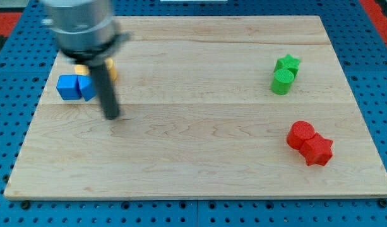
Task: Separate the yellow blocks and blue blocks from each other
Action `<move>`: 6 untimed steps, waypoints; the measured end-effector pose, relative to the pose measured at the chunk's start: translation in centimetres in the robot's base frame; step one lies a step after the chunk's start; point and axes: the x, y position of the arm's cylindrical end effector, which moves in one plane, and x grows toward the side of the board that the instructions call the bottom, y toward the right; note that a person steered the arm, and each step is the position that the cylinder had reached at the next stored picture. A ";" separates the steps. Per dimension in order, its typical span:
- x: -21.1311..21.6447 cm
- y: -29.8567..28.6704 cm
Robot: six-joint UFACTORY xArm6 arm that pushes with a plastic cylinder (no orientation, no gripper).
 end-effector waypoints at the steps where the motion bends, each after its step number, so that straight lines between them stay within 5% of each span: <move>1: -1.7 -10.7; 3: -7.9 -11.6; 5: -3.6 -2.2; 6: -3.1 -2.4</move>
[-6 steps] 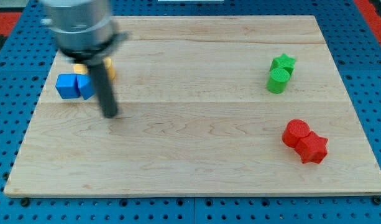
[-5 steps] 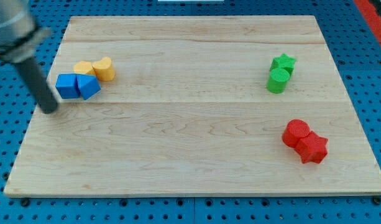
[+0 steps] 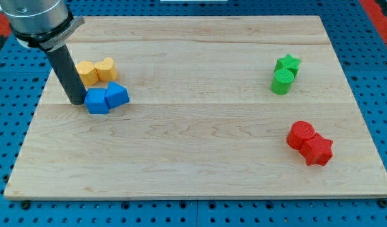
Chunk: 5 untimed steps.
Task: Separate the yellow blocks and blue blocks from each other
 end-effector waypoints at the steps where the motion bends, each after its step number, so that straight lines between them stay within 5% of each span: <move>1: 0.0 0.0; 5: 0.0 -4.5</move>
